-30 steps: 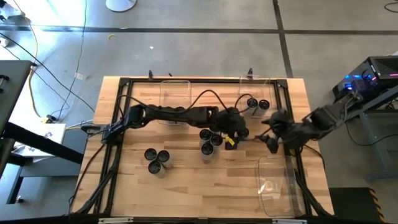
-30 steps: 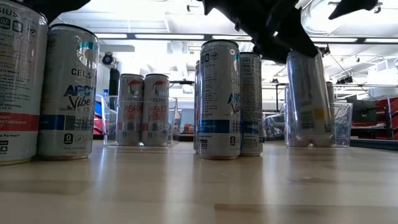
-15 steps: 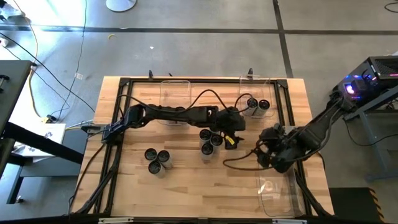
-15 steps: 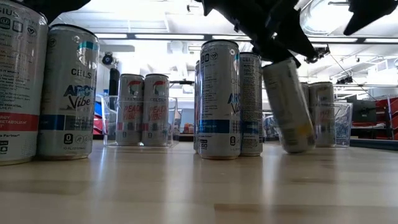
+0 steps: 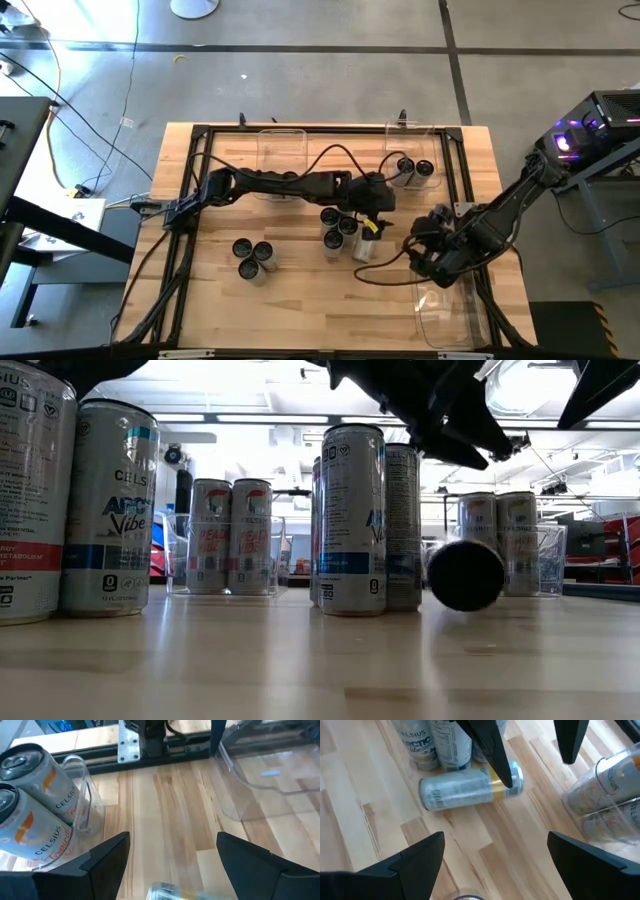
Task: Sort soda cans
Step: Put the white-yellow soda can into the top right transparent bin
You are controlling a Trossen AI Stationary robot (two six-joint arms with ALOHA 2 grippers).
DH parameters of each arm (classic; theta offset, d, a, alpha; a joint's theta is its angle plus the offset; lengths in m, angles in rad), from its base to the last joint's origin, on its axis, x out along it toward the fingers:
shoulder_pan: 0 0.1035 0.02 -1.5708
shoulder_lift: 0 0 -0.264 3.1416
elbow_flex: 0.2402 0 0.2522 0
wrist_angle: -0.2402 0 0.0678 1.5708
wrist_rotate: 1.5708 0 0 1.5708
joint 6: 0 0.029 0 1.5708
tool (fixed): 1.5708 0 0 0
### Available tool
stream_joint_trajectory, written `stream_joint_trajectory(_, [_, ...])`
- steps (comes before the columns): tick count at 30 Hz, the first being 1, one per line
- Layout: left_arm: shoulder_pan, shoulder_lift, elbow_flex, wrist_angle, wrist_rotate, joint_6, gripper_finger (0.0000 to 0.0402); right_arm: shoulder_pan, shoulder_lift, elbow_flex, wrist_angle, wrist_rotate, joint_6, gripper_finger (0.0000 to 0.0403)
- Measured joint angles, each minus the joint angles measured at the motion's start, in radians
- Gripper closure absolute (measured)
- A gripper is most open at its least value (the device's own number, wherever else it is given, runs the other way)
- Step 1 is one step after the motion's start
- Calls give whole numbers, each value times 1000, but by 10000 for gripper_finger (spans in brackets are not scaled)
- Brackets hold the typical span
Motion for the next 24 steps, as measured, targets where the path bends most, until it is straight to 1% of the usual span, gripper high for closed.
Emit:
stream_joint_trajectory(4, [-3, -32, -2, -14, -2, 32, 108, 0, 0, 0, 8, -2, -69, 55])
stream_joint_trajectory(7, [-14, -87, 0, -49, -12, 73, 108, 0, 0, -1, 61, -15, -189, 54])
stream_joint_trajectory(9, [-21, -122, 0, -95, -40, 92, 108, -17, 0, -1, 107, -39, -280, 55])
stream_joint_trajectory(14, [-29, -238, 0, -268, -144, 114, 108, -129, 26, -1, 230, -124, -543, 55])
stream_joint_trajectory(17, [-26, -315, 0, -416, -205, 76, 108, -215, 76, -1, 302, -226, -731, 55])
stream_joint_trajectory(19, [-28, -359, 0, -512, -266, 30, 108, -268, 123, -1, 336, -287, -854, 55])
stream_joint_trajectory(21, [-32, -409, -7, -583, -334, -21, 110, -310, 165, -1, 357, -321, -955, 55])
stream_joint_trajectory(24, [-56, -517, -94, -601, -468, -82, 114, -361, 212, -1, 351, -366, -1055, 55])
